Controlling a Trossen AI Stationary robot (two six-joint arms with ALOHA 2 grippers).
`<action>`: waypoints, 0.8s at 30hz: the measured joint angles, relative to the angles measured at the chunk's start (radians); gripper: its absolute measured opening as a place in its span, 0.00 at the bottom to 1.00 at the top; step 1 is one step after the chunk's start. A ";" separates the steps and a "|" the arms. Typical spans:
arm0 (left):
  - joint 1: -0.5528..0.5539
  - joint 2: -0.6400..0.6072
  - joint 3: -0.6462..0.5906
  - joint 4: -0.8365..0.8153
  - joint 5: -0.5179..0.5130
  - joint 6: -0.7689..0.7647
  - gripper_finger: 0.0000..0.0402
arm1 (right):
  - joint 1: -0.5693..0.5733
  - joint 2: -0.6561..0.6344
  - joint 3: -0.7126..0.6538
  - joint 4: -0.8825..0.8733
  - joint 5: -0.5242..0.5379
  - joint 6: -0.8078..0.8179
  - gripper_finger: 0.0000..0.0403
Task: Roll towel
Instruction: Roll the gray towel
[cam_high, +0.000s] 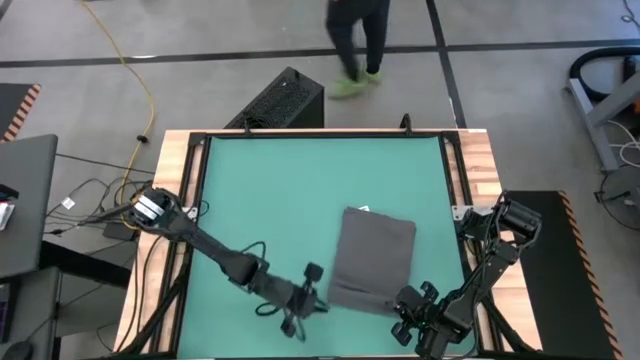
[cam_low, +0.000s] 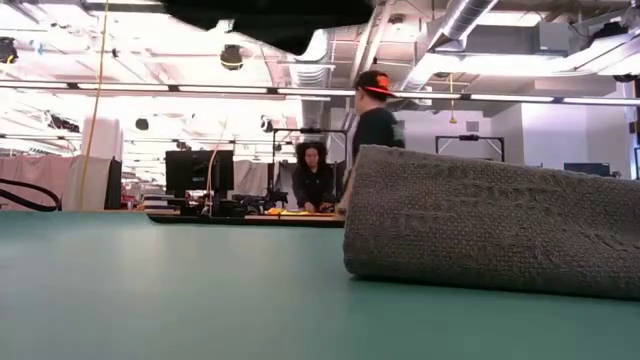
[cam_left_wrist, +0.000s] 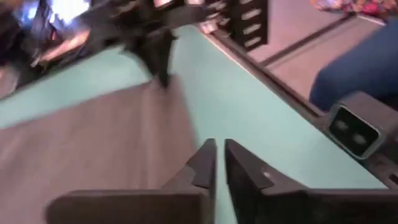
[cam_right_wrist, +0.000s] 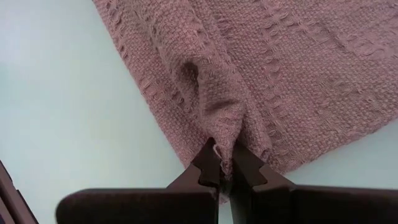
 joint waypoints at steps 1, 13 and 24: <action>-0.006 0.020 -0.001 0.010 -0.007 0.022 0.02 | 0.000 0.000 0.000 0.000 0.000 0.000 0.07; 0.075 0.123 0.004 0.092 -0.011 0.036 0.00 | 0.000 0.000 0.000 0.003 0.001 0.000 0.07; 0.105 0.121 0.005 0.092 0.007 0.027 0.00 | -0.001 0.000 0.000 0.005 0.001 0.001 0.07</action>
